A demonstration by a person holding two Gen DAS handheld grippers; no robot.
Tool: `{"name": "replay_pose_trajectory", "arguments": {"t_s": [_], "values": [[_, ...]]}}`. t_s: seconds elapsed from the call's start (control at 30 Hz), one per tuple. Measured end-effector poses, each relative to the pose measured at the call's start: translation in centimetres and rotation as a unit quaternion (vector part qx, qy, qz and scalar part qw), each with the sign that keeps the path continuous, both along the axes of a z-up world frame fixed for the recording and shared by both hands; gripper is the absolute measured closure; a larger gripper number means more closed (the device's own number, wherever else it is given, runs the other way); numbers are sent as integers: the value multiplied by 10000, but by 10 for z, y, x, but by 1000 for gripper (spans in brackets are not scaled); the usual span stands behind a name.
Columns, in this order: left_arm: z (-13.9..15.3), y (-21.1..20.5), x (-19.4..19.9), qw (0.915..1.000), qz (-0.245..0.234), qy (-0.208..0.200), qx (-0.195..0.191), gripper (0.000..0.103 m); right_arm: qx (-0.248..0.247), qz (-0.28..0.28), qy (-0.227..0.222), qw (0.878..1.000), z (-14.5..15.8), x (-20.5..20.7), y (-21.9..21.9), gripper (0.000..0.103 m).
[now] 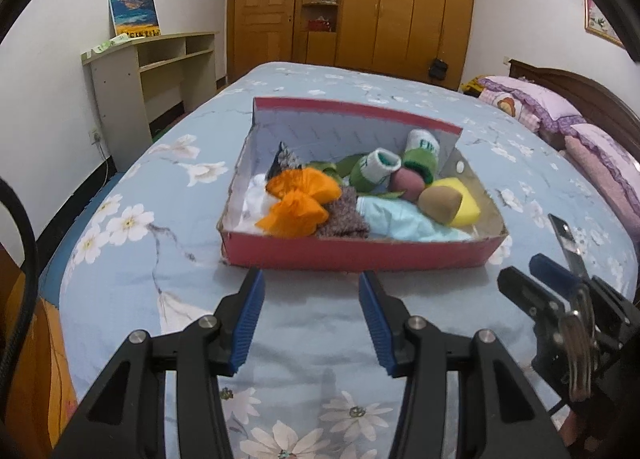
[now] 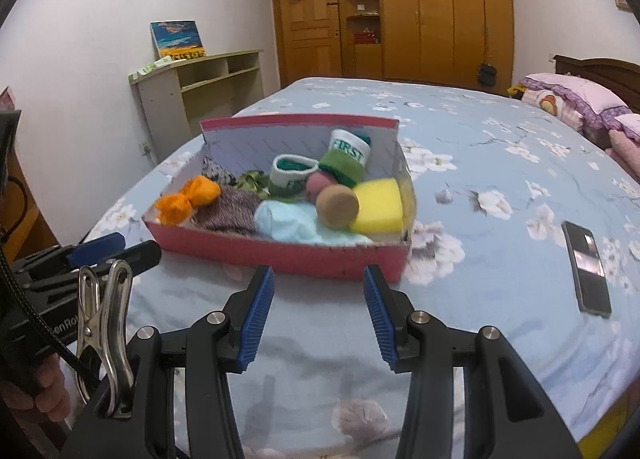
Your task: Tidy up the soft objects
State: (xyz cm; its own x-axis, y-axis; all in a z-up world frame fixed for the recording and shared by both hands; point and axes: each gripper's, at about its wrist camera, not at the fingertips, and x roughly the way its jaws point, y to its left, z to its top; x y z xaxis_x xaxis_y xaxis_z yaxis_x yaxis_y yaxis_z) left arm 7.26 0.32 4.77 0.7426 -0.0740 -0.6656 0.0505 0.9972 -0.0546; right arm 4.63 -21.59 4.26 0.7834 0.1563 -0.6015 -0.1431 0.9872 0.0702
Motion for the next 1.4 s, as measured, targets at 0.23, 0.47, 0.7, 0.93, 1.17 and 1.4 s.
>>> {"name": "replay_pose_trajectory", "arguments": {"t_s": [0.23, 0.47, 0.7, 0.93, 1.17, 1.4], "values": [[-32, -11, 1, 9996, -34, 256, 128, 52, -76, -165, 42, 9998, -24, -3, 1, 56], [-45, -15, 6, 9992, -71, 355, 180, 52, -76, -188, 136, 9997, -38, -1, 2, 56], [-49, -12, 8, 9991, 7, 414, 132, 52, 25, -286, 202, 9994, -42, 0, -1, 56], [-49, -14, 8, 9989, -11, 430, 159, 52, 30, -285, 223, 9993, -43, 0, -1, 56], [-50, -14, 8, 9988, 28, 452, 162, 52, 25, -289, 238, 9993, -45, 1, 0, 56], [-51, -14, 9, 9988, 51, 452, 183, 52, 27, -295, 241, 9993, -44, 1, -1, 56]]}}
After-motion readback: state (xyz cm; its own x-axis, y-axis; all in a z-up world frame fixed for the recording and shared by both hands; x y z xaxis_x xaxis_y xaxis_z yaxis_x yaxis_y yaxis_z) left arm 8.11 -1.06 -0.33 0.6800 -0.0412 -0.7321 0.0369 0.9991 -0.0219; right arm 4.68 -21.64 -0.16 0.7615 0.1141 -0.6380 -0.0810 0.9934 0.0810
